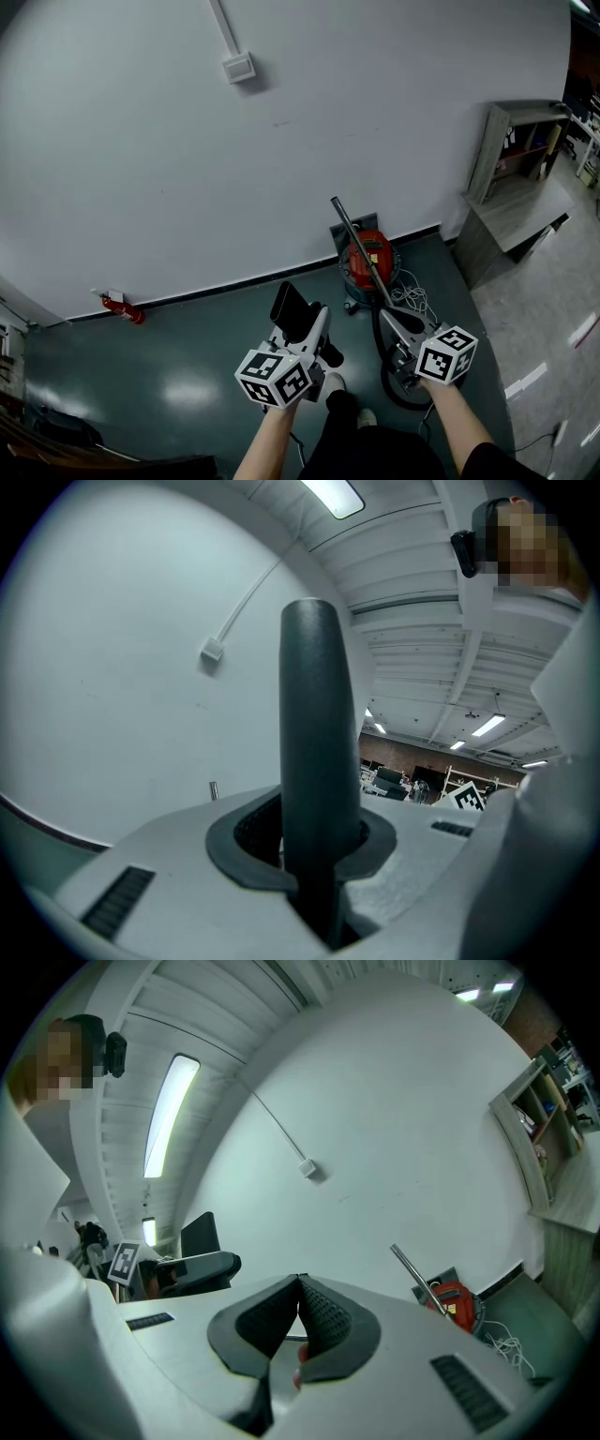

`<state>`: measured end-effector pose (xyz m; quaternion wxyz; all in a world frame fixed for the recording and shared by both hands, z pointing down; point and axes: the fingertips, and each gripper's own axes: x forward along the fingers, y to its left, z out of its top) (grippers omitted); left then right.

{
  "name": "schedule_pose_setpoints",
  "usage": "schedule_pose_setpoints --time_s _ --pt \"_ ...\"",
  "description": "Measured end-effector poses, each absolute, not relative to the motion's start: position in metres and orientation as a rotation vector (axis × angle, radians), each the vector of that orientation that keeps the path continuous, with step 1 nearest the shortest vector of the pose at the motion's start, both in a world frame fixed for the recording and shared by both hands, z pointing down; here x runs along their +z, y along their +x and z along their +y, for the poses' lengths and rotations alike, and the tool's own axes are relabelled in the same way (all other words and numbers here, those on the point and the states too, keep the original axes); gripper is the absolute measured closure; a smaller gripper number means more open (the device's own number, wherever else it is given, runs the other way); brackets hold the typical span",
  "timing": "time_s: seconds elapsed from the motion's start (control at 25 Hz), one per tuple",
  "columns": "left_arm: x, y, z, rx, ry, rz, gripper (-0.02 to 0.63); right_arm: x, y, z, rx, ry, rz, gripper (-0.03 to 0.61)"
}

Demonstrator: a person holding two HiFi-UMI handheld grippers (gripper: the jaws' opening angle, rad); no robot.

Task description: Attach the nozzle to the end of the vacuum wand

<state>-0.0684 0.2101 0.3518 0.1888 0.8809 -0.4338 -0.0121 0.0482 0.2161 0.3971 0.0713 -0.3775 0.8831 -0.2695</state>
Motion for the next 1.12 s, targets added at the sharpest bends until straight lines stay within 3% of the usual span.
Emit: schedule_pose_setpoints --time_s 1.12 --pt "0.382 -0.125 0.004 -0.049 2.439 -1.131 0.552 0.424 -0.008 0.021 -0.874 -1.18 2.588 0.561"
